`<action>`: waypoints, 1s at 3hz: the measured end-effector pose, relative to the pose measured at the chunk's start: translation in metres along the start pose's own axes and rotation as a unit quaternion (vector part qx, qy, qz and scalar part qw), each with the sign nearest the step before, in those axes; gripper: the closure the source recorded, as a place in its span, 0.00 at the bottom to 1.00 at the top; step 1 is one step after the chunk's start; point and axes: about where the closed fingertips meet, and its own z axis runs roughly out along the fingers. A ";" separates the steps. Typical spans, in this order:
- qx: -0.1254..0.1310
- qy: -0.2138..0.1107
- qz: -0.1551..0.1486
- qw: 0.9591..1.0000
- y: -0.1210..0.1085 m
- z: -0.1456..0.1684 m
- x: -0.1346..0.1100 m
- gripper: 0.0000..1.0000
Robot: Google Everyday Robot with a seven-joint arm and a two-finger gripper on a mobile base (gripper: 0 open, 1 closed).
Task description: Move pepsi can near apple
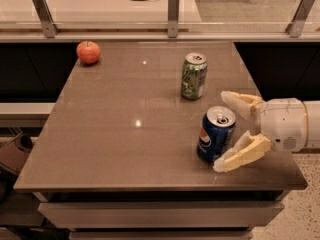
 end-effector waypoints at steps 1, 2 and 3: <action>0.000 -0.019 0.003 1.000 0.000 0.009 0.005 0.18; -0.001 -0.018 0.002 1.000 0.001 0.010 0.004 0.42; -0.003 -0.018 0.000 1.000 0.002 0.011 0.002 0.65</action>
Offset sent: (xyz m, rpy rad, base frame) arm 0.0018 0.0047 -0.0065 0.0305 -0.0044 -0.0009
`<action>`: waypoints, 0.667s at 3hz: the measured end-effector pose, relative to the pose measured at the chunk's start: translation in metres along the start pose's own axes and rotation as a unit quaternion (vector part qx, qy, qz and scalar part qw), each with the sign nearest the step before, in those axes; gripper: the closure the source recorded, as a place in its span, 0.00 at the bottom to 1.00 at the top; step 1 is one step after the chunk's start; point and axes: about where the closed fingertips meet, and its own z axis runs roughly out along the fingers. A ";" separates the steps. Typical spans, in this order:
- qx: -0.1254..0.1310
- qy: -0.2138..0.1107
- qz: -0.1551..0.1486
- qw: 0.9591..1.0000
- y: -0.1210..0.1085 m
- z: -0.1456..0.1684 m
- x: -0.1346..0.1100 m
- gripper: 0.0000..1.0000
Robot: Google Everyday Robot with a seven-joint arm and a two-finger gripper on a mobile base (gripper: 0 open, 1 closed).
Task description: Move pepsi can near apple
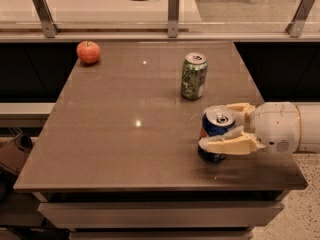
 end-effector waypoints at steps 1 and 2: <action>-0.002 0.000 -0.001 1.000 0.001 0.001 -0.001 0.88; -0.003 0.001 -0.003 1.000 0.002 0.003 -0.003 1.00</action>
Offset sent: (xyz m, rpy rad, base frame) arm -0.0004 0.0018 0.0008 -0.0012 -0.0013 0.0034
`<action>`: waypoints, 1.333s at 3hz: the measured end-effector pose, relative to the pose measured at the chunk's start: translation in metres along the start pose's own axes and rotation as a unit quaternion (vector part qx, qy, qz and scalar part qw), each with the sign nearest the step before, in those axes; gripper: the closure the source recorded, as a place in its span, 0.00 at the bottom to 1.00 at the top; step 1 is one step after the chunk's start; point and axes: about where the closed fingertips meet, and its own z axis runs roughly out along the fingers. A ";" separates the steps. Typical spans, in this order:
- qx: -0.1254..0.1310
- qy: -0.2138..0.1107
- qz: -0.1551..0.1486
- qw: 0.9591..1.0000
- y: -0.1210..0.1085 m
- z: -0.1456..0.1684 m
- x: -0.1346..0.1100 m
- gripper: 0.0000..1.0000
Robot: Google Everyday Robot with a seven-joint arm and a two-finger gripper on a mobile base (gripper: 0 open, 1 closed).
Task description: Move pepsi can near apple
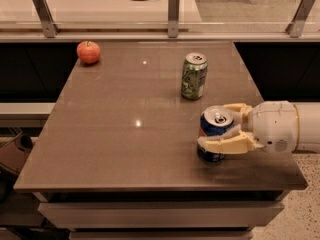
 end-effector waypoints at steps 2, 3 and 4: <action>0.016 0.007 -0.025 1.000 -0.015 0.004 -0.060 1.00; 0.025 0.006 -0.042 0.999 -0.022 0.010 -0.096 1.00; 0.026 0.004 -0.064 0.998 -0.032 0.021 -0.133 1.00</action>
Offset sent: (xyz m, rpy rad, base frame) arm 0.0308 0.0287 0.0992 -0.0430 -0.0937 -0.0445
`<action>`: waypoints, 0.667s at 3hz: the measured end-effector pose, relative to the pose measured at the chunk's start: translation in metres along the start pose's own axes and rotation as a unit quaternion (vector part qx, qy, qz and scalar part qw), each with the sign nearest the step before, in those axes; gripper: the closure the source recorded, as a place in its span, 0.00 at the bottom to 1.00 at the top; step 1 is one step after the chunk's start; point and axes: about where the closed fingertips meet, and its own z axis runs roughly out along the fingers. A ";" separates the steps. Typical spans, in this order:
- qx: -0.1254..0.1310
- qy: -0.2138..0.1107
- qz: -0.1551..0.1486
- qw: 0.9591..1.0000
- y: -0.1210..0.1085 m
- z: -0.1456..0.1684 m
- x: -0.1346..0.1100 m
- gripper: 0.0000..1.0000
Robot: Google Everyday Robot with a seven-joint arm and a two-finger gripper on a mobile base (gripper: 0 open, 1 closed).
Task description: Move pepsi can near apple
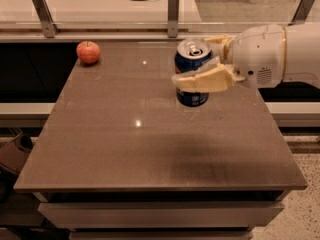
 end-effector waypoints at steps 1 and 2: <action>-0.003 -0.007 -0.017 1.000 -0.014 0.015 -0.033 1.00; -0.015 -0.036 -0.025 0.999 -0.044 0.058 -0.093 1.00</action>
Offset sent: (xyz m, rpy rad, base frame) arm 0.0663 0.0698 0.0804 0.0546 -0.0451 0.0452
